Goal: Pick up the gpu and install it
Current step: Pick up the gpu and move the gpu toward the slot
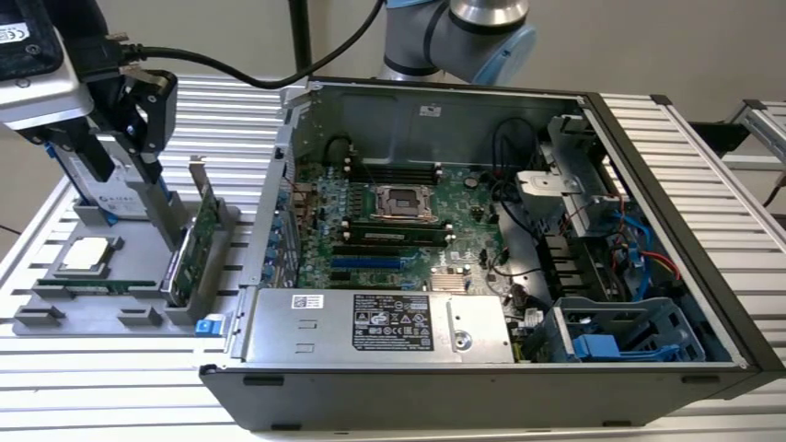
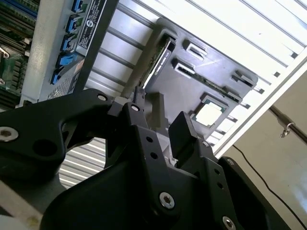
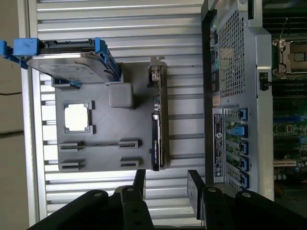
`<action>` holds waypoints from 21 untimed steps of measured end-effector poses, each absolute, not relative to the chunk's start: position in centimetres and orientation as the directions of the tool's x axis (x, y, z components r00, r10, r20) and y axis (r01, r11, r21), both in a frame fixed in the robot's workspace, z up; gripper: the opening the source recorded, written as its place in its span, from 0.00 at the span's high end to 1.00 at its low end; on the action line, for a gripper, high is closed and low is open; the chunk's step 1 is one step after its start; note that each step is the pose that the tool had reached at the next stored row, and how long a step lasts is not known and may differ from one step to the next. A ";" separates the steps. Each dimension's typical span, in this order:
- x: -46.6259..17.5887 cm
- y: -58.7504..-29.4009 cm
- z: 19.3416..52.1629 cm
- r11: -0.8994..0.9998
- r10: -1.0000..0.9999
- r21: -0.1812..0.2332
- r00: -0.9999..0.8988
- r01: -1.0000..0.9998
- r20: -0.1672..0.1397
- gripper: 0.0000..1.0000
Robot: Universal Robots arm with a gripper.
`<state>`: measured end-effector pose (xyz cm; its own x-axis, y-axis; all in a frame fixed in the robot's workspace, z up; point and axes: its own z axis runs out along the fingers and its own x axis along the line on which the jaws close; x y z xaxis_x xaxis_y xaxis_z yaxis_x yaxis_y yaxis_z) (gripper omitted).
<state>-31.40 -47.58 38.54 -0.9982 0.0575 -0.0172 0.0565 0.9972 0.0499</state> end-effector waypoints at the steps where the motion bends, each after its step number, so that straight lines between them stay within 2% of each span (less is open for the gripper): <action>1: -31.4 -47.6 38.5 0.997 0.057 0.050 -0.998 0.057 -0.017 0.00; 21: -31.4 -47.6 37.6 0.997 0.057 0.050 -0.998 0.057 -0.017 0.00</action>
<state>-31.40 -47.58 37.56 -0.9982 0.0575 -0.0173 0.0565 0.9971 0.0500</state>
